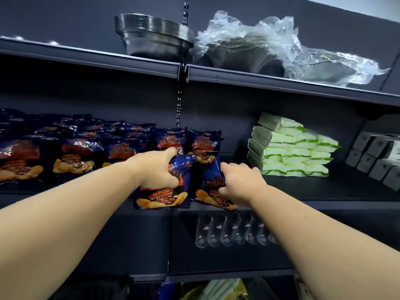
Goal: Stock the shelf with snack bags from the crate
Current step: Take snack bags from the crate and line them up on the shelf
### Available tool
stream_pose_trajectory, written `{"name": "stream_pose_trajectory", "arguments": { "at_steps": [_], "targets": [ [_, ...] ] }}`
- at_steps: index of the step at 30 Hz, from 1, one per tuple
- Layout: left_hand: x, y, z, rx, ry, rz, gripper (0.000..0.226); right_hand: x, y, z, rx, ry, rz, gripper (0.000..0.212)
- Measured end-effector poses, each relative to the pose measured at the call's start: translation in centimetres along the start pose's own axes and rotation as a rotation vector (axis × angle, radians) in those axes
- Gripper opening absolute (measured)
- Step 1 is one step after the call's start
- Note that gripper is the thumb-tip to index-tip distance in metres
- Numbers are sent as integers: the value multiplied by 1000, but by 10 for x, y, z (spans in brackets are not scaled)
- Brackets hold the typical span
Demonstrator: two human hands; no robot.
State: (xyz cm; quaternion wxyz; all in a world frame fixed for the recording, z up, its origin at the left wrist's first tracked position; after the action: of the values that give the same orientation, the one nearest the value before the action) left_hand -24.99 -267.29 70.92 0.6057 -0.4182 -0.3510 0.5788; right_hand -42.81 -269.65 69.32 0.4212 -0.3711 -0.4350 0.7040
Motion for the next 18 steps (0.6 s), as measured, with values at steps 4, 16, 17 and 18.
{"name": "stream_pose_trajectory", "arguments": {
  "at_steps": [4, 16, 17, 18],
  "targets": [
    [-38, -9, -4, -5, 15, 37, 79, -39, -2, 7, 10, 4, 12, 40],
    [-138, -10, -34, -4, 29, -73, 75, -145, 12, 19, -13, -4, -66, 68],
    [-142, -9, -36, -2, 24, -90, 76, -149, 13, 22, -13, -7, -75, 68],
    [-146, -8, -38, -3, 17, -103, 76, -152, 15, 25, -9, -11, -87, 69]
  ]
}}
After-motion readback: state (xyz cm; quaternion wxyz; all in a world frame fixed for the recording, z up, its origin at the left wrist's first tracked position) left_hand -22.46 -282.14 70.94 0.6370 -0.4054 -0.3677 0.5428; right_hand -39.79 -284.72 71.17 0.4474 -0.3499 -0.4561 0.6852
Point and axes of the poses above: each hand's wrist, its own x-axis away from the middle knuckle, its own y-axis out of the palm, z = x × y, the point moved 9 cm from there along -x, towards the middle knuckle, and after that the axes turned 13 degrees about x, right-handed, at the moved point
